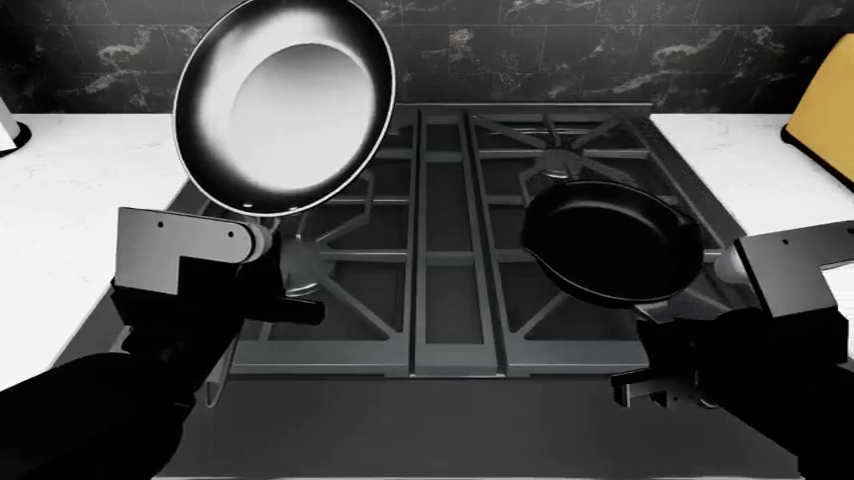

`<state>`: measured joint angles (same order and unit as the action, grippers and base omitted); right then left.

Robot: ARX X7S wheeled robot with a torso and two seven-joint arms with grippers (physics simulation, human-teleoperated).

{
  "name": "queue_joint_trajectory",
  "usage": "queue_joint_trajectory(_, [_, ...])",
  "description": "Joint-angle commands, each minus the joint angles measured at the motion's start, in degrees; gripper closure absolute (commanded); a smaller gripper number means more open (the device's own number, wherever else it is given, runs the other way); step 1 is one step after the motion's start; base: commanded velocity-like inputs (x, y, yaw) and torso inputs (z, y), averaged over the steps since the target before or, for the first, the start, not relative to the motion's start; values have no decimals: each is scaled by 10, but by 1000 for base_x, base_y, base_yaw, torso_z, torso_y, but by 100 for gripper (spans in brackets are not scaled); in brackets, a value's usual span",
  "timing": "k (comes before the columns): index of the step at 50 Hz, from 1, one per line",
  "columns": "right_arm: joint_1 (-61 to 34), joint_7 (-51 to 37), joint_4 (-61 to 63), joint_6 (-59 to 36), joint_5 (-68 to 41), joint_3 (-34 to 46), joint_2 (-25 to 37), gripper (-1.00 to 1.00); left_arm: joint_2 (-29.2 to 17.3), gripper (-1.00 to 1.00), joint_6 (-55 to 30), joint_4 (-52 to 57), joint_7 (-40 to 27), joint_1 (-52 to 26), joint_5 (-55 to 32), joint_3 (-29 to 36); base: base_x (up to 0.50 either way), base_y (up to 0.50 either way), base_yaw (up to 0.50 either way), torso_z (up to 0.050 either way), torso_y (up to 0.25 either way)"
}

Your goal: Place both pans onto different burners. Then place the bell pepper and the pork loin on different pans.

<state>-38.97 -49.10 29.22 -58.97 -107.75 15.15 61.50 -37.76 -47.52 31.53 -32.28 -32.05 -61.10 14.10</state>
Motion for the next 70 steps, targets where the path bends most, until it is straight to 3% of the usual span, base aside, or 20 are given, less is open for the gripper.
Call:
queue_joint_trajectory(1, [-14, 8, -21, -3, 35, -4, -6, 100, -1, 100, 5, 6, 0, -9, 13, -14, 0, 0, 0, 0, 11])
queue_joint_trajectory(70, [-51, 105, -147, -17, 172, 59, -62, 100, 3, 100, 15, -20, 11, -14, 28, 5, 0, 0, 0, 1, 3])
